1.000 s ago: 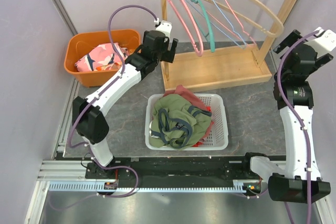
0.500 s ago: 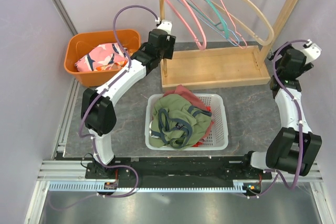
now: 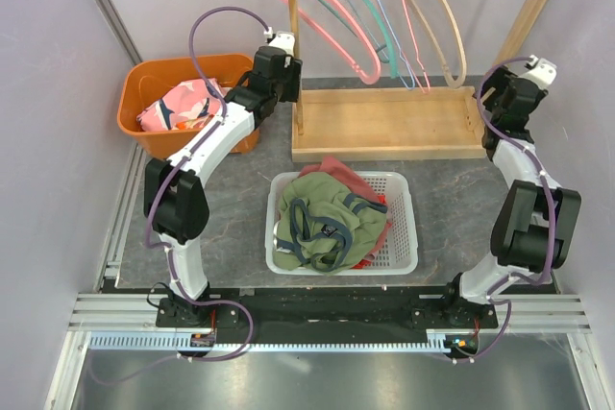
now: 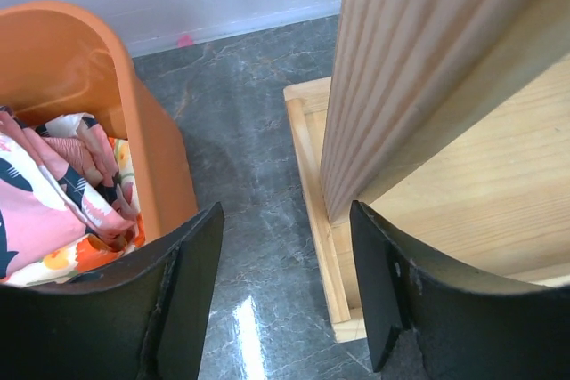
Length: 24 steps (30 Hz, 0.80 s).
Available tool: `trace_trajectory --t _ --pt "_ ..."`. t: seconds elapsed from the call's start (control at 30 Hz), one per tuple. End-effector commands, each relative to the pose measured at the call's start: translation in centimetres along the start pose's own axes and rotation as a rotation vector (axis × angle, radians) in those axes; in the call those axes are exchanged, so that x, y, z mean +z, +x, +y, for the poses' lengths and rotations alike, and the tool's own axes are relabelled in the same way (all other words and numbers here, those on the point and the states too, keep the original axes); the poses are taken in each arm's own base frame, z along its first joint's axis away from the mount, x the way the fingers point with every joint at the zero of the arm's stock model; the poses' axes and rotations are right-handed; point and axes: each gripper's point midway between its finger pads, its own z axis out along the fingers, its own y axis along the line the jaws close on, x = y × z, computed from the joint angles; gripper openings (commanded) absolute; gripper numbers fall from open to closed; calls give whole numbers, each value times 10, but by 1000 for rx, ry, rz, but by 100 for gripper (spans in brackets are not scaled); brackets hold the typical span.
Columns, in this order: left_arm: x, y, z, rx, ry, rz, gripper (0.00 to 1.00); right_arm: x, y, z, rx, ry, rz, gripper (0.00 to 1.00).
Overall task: Remove the tank top from the hanger
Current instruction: Remove the clothesline from the center of the board.
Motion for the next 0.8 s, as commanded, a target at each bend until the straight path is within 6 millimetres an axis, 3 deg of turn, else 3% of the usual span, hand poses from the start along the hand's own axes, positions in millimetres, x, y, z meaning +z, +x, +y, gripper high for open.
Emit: trace_trajectory --t 0.0,0.33,0.77 --pt "5 0 -9 -50 40 -1 65 7 -49 35 -139 -42 -148 84" --pt "-3 3 -20 -103 98 15 70 23 -61 23 -210 101 -205 82" --pt "9 -4 -29 -153 117 25 72 56 -70 21 -150 64 -210 82"
